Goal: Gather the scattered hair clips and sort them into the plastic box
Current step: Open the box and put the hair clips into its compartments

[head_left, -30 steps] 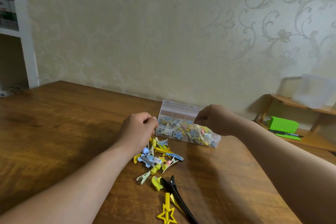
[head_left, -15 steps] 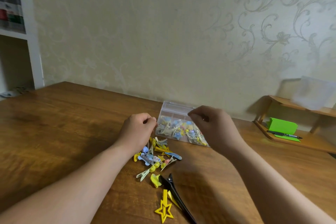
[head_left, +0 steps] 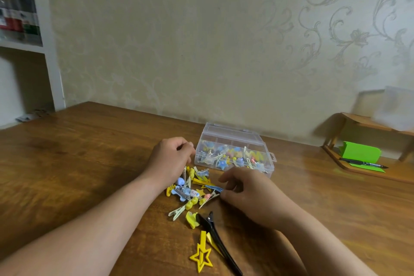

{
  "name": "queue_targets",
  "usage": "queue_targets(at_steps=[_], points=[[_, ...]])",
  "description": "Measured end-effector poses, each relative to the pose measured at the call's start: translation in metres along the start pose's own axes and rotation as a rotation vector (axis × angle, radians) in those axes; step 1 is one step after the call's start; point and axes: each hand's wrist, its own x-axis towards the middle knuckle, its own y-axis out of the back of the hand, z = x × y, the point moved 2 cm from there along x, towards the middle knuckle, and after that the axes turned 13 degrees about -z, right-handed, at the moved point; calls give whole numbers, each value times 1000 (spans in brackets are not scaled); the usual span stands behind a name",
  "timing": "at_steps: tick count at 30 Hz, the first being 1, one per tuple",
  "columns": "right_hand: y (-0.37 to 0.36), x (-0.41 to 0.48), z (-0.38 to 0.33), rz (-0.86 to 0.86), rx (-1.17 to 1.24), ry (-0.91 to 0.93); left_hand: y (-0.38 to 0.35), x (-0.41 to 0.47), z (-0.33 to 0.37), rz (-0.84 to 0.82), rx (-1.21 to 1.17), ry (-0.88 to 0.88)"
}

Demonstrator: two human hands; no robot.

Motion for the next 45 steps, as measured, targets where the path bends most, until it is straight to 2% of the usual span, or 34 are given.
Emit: queue_targets(at_steps=[14,19,29,33,37,42,45], points=[[-6,6,-2,144,-160,28,-1,-1,1,-1,-8,7],[-5,6,2,178,-116,-5,-1,0,-1,-17,-5,-5],[-1,3,7,288,120,-12,-1,0,0,-15,-10,1],[13,2,4,439,163,17,-1,1,0,-18,-15,-3],[41,9,19,577,210,-29,-2,4,-4,-11,-24,-5],[60,21,41,622,225,-128,-4,8,-7,-25,-32,-25],[63,32,42,578,164,-164,-5,8,-8,-33,-33,-33]])
